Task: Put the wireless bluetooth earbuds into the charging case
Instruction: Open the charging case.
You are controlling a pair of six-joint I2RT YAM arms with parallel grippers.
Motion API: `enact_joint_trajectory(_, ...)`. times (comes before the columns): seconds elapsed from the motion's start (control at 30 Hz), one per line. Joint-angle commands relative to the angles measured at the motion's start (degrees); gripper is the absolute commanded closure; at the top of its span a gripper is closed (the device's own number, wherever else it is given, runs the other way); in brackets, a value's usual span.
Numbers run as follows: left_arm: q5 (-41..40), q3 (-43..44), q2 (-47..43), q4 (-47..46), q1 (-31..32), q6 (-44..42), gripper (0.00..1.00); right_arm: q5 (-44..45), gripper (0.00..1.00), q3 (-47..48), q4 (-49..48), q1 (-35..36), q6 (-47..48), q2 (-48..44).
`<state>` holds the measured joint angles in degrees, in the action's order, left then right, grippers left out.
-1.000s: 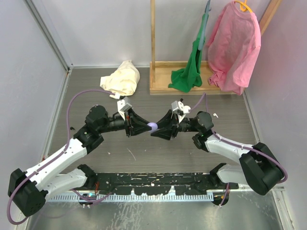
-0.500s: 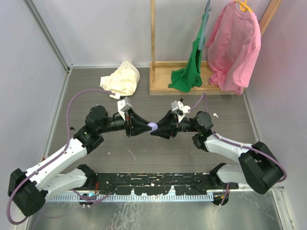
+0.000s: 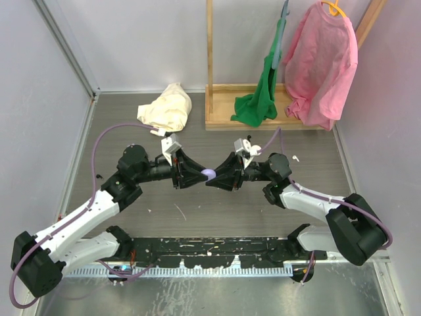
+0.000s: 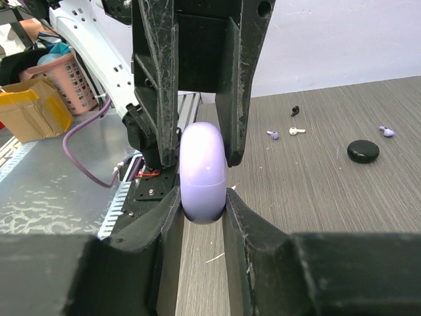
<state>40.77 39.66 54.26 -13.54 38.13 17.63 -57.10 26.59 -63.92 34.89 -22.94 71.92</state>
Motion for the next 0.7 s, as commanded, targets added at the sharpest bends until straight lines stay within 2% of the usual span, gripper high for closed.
enact_joint_trajectory(0.0, 0.0, 1.1, -1.2, -1.3, 0.0, 0.4, 0.62, -0.5, 0.94, 1.3, -4.5, 0.5, 1.0, -0.6)
enact_joint_trajectory(0.27, -2.9, 1.4, -1.4, 0.3, 0.0, 0.6, 0.51, -1.2, 0.98, 0.7, -4.2, 0.5, 2.5, -1.8)
enact_joint_trajectory(0.67, -6.1, 4.7, -0.9, 5.0, 0.0, 1.4, 0.5, -2.2, 0.99, -2.0, -4.2, 0.7, 8.3, -3.8)
